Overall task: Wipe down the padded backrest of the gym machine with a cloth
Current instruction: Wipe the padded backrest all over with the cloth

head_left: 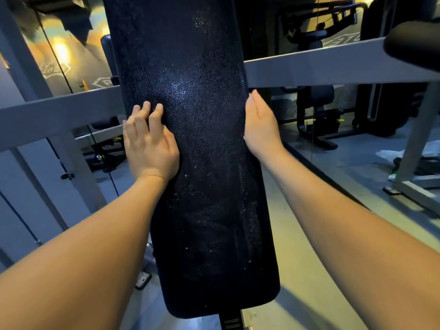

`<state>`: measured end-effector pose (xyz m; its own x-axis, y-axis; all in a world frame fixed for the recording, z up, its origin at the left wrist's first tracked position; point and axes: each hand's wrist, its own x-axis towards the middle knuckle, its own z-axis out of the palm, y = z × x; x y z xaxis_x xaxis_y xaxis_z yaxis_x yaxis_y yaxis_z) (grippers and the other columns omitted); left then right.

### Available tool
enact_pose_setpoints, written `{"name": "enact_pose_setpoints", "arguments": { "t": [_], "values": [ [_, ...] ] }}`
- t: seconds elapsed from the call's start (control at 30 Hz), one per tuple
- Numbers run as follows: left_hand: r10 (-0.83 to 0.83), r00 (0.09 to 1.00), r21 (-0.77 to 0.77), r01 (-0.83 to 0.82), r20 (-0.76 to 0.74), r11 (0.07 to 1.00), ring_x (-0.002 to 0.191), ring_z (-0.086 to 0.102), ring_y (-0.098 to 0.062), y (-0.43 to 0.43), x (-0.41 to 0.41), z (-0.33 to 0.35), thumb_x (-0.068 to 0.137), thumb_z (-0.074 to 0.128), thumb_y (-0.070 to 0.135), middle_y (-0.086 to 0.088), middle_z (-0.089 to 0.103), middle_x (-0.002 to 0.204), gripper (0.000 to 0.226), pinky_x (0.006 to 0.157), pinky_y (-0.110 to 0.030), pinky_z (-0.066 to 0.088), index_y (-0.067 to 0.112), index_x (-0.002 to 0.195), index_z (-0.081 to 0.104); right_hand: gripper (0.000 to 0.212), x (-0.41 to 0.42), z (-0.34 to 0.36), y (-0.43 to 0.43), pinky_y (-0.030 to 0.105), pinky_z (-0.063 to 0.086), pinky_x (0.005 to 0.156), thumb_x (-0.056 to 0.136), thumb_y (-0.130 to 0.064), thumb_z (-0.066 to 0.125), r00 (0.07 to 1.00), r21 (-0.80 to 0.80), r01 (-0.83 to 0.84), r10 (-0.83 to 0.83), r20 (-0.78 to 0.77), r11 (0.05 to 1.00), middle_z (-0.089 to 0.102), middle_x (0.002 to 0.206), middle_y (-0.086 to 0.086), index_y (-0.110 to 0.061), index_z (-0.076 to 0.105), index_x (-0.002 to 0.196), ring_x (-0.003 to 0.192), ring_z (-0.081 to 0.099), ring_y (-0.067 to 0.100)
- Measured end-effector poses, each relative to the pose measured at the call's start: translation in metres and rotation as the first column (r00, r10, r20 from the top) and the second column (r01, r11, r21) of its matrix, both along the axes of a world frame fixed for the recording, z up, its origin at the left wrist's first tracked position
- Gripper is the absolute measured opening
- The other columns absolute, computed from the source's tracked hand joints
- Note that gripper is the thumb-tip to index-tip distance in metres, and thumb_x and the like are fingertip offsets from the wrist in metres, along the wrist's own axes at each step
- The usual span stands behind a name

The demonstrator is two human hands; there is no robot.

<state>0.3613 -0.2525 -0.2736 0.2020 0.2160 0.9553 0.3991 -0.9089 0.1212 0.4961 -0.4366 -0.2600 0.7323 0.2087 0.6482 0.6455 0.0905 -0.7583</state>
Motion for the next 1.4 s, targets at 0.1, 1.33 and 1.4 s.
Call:
{"name": "enact_pose_setpoints", "arguments": {
  "t": [0.1, 1.33, 1.4],
  "values": [
    [0.003, 1.0, -0.003, -0.003, -0.005, 1.0, 0.145, 0.032, -0.033, 0.001, 0.0, 0.001, 0.099, 0.039, 0.024, -0.01, 0.044, 0.151, 0.048, 0.119, -0.052, 0.025, 0.016, 0.145, 0.048, 0.054, -0.008, -0.002, 0.003, 0.018, 0.034, 0.11, 0.112, -0.035, 0.029, 0.999, -0.034, 0.033, -0.032, 0.044, 0.999, 0.038, 0.159, 0.001, -0.018, 0.025, 0.163, 0.139, 0.045, 0.016],
    [0.002, 1.0, 0.012, -0.001, -0.018, 1.0, 0.144, 0.033, -0.033, 0.003, -0.003, -0.001, 0.099, 0.039, 0.024, -0.011, 0.044, 0.151, 0.048, 0.119, -0.051, 0.025, 0.015, 0.146, 0.047, 0.051, -0.024, -0.061, -0.024, 0.05, 0.038, 0.111, 0.095, -0.003, 0.058, 0.492, -0.224, 0.52, -0.075, 0.868, 0.824, 0.046, 0.154, 0.015, -0.01, 0.054, 0.146, 0.136, 0.04, 0.036],
    [0.002, 1.0, 0.019, -0.002, -0.019, 1.0, 0.144, 0.034, -0.033, 0.003, -0.003, 0.0, 0.099, 0.039, 0.024, -0.012, 0.044, 0.151, 0.048, 0.119, -0.052, 0.025, 0.015, 0.146, 0.048, 0.047, -0.024, -0.062, -0.026, 0.049, 0.043, 0.1, 0.096, -0.006, 0.061, 0.487, -0.18, 0.512, -0.111, 0.866, 0.84, 0.053, 0.14, 0.017, -0.014, 0.059, 0.142, 0.124, 0.043, 0.035]
  ]
}}
